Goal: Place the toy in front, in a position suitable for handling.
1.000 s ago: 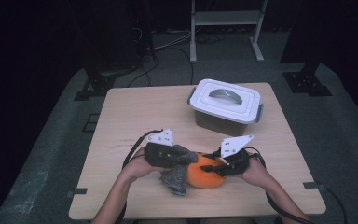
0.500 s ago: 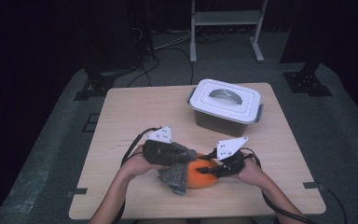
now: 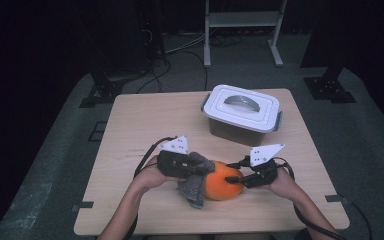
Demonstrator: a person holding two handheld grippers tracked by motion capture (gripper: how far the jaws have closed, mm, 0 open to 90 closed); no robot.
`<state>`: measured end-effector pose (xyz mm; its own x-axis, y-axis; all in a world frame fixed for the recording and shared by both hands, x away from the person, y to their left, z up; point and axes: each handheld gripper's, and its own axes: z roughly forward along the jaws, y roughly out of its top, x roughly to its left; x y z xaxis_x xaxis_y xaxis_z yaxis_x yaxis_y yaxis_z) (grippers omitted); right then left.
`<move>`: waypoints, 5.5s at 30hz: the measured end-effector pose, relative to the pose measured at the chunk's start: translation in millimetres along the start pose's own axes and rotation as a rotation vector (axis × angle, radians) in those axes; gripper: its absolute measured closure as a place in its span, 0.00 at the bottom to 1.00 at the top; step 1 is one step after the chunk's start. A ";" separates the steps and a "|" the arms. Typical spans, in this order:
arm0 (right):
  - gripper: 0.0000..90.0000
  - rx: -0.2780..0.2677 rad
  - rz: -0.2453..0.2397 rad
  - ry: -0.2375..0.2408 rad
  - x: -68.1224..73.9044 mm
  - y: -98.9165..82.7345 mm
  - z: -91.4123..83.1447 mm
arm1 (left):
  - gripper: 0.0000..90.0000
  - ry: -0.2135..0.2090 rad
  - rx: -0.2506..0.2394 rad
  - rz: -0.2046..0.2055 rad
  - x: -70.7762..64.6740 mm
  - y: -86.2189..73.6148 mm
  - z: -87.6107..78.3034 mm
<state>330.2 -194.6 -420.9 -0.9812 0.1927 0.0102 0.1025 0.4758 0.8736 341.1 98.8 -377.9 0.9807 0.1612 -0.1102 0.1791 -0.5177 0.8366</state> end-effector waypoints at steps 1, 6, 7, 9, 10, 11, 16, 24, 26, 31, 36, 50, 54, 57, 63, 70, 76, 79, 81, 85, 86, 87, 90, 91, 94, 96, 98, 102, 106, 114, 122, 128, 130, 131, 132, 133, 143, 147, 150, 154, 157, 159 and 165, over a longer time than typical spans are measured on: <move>0.51 0.002 0.013 0.001 0.2 0.5 -0.7 | 0.82 0.000 0.004 -0.001 0.4 1.7 2.3; 0.31 0.008 0.071 -0.002 8.4 11.4 -7.0 | 0.82 -0.006 0.005 -0.002 -0.1 6.8 8.4; 0.29 0.006 0.074 -0.007 10.3 14.4 -7.1 | 0.82 -0.009 0.004 -0.002 -0.7 8.2 10.1; 0.26 0.032 0.063 -0.029 15.8 21.4 -2.5 | 0.82 -0.011 0.006 0.002 -2.9 11.1 13.7; 0.24 0.043 0.063 -0.034 17.3 23.1 0.0 | 0.82 -0.008 0.010 0.004 -4.1 12.3 15.0; 0.24 0.054 0.064 -0.043 18.2 24.4 3.5 | 0.82 -0.005 0.013 0.009 -4.8 13.1 15.8; 0.49 0.060 0.046 -0.048 14.4 16.9 8.1 | 0.82 -0.007 -0.002 -0.007 -1.2 7.5 8.6; 0.64 0.002 0.007 -0.011 10.4 18.2 6.9 | 0.81 0.000 -0.015 0.002 -0.6 10.0 -6.9; 0.65 -0.009 -0.001 0.001 9.6 21.7 8.5 | 0.81 0.003 -0.025 0.007 -1.0 13.0 -13.2; 0.65 -0.027 -0.040 0.048 12.9 35.5 24.2 | 0.81 -0.006 -0.021 0.025 -5.4 20.3 -17.2; 0.65 -0.013 -0.056 0.061 11.7 32.1 31.7 | 0.81 0.005 0.028 0.019 -2.6 11.0 -14.2; 0.45 -0.035 0.059 0.022 -2.3 4.0 -1.2 | 0.81 -0.006 0.007 -0.041 8.7 -6.0 -3.6; 0.31 0.024 0.050 -0.023 7.2 18.8 -10.3 | 0.81 -0.007 0.013 -0.035 6.4 -2.8 -1.0; 0.28 0.023 0.057 -0.037 14.5 23.2 -10.9 | 0.81 -0.013 0.009 -0.033 5.2 -2.2 0.8; 0.22 0.061 0.111 -0.039 12.6 19.6 9.8 | 0.81 -0.017 0.027 -0.013 -2.1 -1.3 8.2; 0.52 0.064 0.055 -0.017 11.4 14.6 9.8 | 0.81 -0.028 0.010 -0.020 -1.9 -1.9 4.9; 0.56 0.028 -0.006 0.013 10.9 20.4 13.8 | 0.81 -0.037 -0.022 0.007 -4.8 11.5 -2.6; 0.56 0.035 -0.057 0.017 16.0 28.3 22.7 | 0.81 -0.044 -0.033 0.020 -7.3 18.4 -2.5; 0.56 0.011 -0.055 0.031 16.8 30.1 24.8 | 0.81 -0.048 -0.051 0.021 -8.2 21.2 -5.4; 0.56 -0.056 -0.041 0.067 15.3 31.6 25.9 | 0.81 -0.043 -0.060 0.025 -9.8 23.0 -14.7; 0.56 -0.061 -0.042 0.067 15.0 32.2 26.2 | 0.81 -0.042 -0.059 0.026 -10.0 22.6 -16.3; 0.56 -0.059 -0.041 0.067 14.9 33.2 26.6 | 0.81 -0.038 -0.059 0.025 -10.0 22.0 -17.3; 0.54 -0.043 -0.040 0.071 11.7 31.3 31.5 | 0.81 -0.020 -0.024 0.017 -8.2 14.4 -17.4; 0.53 -0.029 -0.040 0.069 10.5 29.1 32.9 | 0.81 -0.010 -0.003 0.012 -7.3 10.4 -14.9; 0.53 -0.040 -0.021 0.076 4.6 19.1 32.1 | 0.81 -0.032 -0.039 -0.028 -1.9 -0.5 -11.8; 0.51 -0.024 -0.038 0.069 2.4 17.8 28.5 | 0.81 -0.034 -0.044 -0.041 0.8 -4.4 -10.7; 0.50 -0.011 -0.035 0.070 1.5 17.0 25.3 | 0.80 -0.034 -0.045 -0.047 2.0 -6.5 -10.4; 0.47 -0.010 -0.017 0.054 -1.2 13.8 20.6 | 0.80 -0.025 -0.048 -0.070 6.1 -11.5 -10.8; 0.34 -0.019 0.024 0.040 0.7 16.3 18.6 | 0.80 -0.019 -0.049 -0.081 7.6 -13.0 -9.5; 0.31 0.006 -0.034 -0.017 10.7 33.7 13.7 | 0.80 -0.016 -0.033 -0.063 4.7 -4.3 -1.5; 0.58 0.034 -0.042 -0.006 8.6 28.9 13.4 | 0.80 -0.019 -0.036 -0.059 4.4 -4.7 1.5; 0.62 0.032 -0.062 0.004 9.7 23.1 10.3 | 0.80 -0.033 -0.052 -0.067 3.5 -9.5 1.9; 0.62 0.026 -0.060 0.007 9.0 21.3 8.8 | 0.80 -0.029 -0.049 -0.067 4.0 -10.4 1.3; 0.62 0.024 -0.059 0.008 8.4 20.3 7.9 | 0.80 -0.025 -0.045 -0.068 4.3 -11.0 0.6; 0.62 0.020 -0.056 0.008 7.7 19.3 6.8 | 0.80 -0.023 -0.046 -0.072 4.5 -12.0 0.3; 0.62 0.017 -0.049 0.007 7.3 18.1 5.6 | 0.80 -0.020 -0.042 -0.072 4.9 -13.3 -0.4; 0.54 -0.013 0.009 0.013 3.5 9.7 -5.6 | 0.80 -0.007 0.013 -0.068 7.7 -17.9 3.2; 0.47 0.024 0.020 0.022 4.6 19.4 -4.7 | 0.80 -0.009 0.016 -0.060 7.5 -13.6 4.1; 0.51 0.028 0.006 0.015 5.5 20.4 -1.4 | 0.80 -0.009 0.008 -0.043 4.8 -7.3 2.0; 0.54 0.017 -0.027 0.012 11.3 25.0 10.1 | 0.80 -0.019 0.014 0.014 -2.2 10.6 1.8; 0.54 0.011 -0.049 0.006 14.8 29.7 20.1 | 0.80 -0.020 0.016 0.031 -6.6 18.4 3.8; 0.47 0.011 -0.046 0.004 14.7 31.9 22.8 | 0.80 -0.001 0.040 0.042 -6.4 17.5 4.1; 0.31 -0.012 0.024 0.003 7.7 21.9 12.1 | 0.80 0.006 0.032 0.009 -0.4 2.3 -7.1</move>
<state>326.9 -172.2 -407.6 -0.9789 0.2017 0.0330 0.1246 0.4609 0.8786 340.5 103.5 -372.0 0.9819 0.1612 -0.0997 0.1728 -0.5456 0.8200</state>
